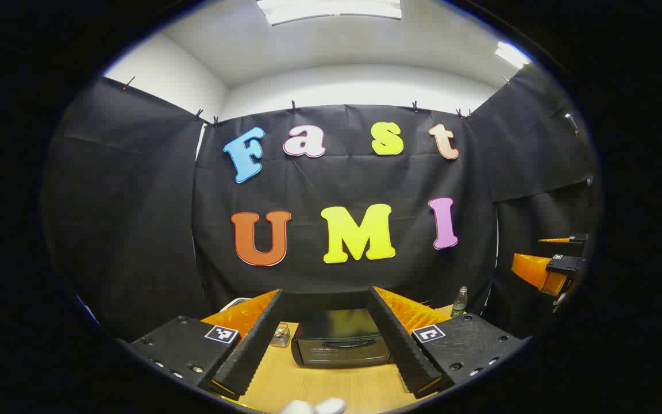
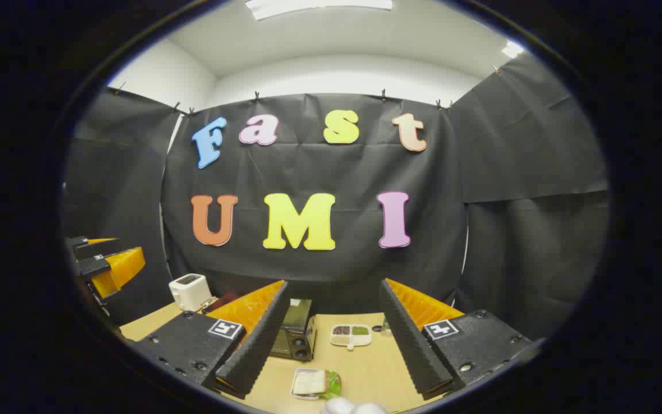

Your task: Open the electric oven with the left hand, put the food in, and close the electric oven.

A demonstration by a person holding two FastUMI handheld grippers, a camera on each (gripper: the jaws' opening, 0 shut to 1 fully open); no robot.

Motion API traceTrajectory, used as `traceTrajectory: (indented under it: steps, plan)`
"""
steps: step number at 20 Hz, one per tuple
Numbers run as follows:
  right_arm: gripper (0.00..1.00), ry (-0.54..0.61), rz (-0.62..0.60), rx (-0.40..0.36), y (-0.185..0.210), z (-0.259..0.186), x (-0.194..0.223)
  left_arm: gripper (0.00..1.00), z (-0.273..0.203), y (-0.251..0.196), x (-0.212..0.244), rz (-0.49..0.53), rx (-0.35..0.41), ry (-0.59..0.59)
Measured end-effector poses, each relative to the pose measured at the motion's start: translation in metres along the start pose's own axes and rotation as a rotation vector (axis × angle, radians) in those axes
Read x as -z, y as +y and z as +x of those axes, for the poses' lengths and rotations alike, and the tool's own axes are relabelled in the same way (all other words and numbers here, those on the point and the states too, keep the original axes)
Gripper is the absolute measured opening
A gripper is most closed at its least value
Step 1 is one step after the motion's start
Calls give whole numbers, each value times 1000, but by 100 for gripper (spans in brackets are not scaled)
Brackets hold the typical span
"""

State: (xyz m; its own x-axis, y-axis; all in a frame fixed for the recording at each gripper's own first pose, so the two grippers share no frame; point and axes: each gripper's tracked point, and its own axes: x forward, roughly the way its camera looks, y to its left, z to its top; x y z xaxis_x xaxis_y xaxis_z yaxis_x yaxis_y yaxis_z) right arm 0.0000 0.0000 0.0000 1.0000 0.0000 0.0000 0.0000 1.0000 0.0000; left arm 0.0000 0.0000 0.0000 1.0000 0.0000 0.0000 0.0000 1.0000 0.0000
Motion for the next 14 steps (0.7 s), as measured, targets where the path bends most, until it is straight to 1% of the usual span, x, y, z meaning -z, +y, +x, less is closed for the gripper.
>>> traceTrajectory:
  steps: [1,5,9,10,14]
  plan:
    - [100,-1,-2,3,0,0,-1,94,0,-1,0,-2,4,1]
    - [100,2,-7,11,-2,-1,0,94,0,-3,0,21,7,-10]
    - [100,-3,-16,14,-4,-4,-1,95,-2,-8,-2,20,14,-18]
    - [98,-1,-20,16,-5,-5,0,95,-1,-7,0,18,14,-17]
    - [98,1,-23,8,-5,-6,1,95,2,-6,8,18,3,-4]
